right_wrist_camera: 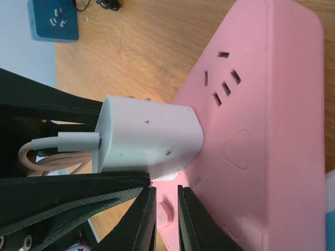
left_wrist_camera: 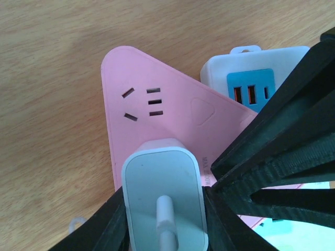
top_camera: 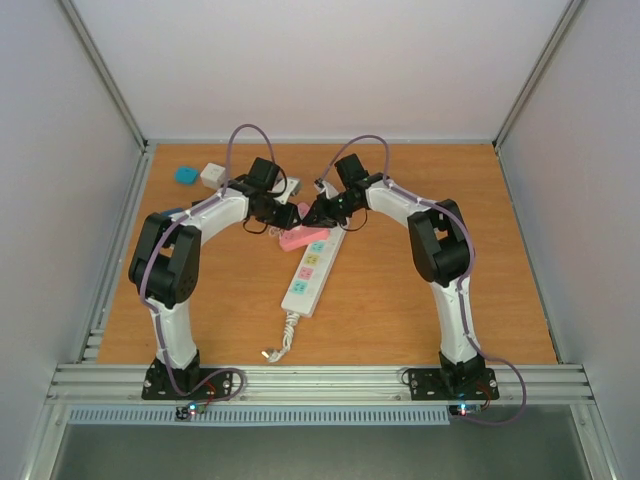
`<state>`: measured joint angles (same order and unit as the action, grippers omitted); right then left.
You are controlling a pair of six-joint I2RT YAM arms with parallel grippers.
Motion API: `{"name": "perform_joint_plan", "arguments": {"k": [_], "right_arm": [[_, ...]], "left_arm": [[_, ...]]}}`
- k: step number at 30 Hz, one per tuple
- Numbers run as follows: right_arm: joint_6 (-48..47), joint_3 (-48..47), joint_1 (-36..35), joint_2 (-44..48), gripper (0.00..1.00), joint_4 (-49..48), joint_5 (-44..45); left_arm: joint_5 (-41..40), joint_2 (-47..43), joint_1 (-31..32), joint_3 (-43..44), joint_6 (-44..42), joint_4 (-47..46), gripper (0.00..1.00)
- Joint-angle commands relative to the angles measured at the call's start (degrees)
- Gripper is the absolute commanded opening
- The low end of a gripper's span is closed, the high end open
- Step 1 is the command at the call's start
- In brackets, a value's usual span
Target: Pull the plug off the socket
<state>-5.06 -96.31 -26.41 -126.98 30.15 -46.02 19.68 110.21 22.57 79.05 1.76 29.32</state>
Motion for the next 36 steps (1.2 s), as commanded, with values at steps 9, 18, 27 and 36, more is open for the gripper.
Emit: {"name": "perform_joint_plan", "arguments": {"k": [9,18,27,36], "right_arm": [[0.39,-0.32,-0.61,-3.83,0.12,3.56,8.65],[-0.5,-1.18,-0.5,-6.85,0.1,6.7,13.95],[-1.37,-0.43,0.29,-8.09,0.09,7.79,16.61],[-3.68,1.12,0.31,-7.08,0.08,7.11,19.1]], "left_arm": [[3.39,1.17,-1.68,4.02,1.04,-2.68,0.15],[2.36,-2.29,-1.35,1.9,-0.38,-5.92,0.14],[0.62,-5.51,-0.95,-0.18,-1.06,-8.16,0.09],[7.06,-4.9,-2.85,0.1,3.79,-10.15,0.08]]}}
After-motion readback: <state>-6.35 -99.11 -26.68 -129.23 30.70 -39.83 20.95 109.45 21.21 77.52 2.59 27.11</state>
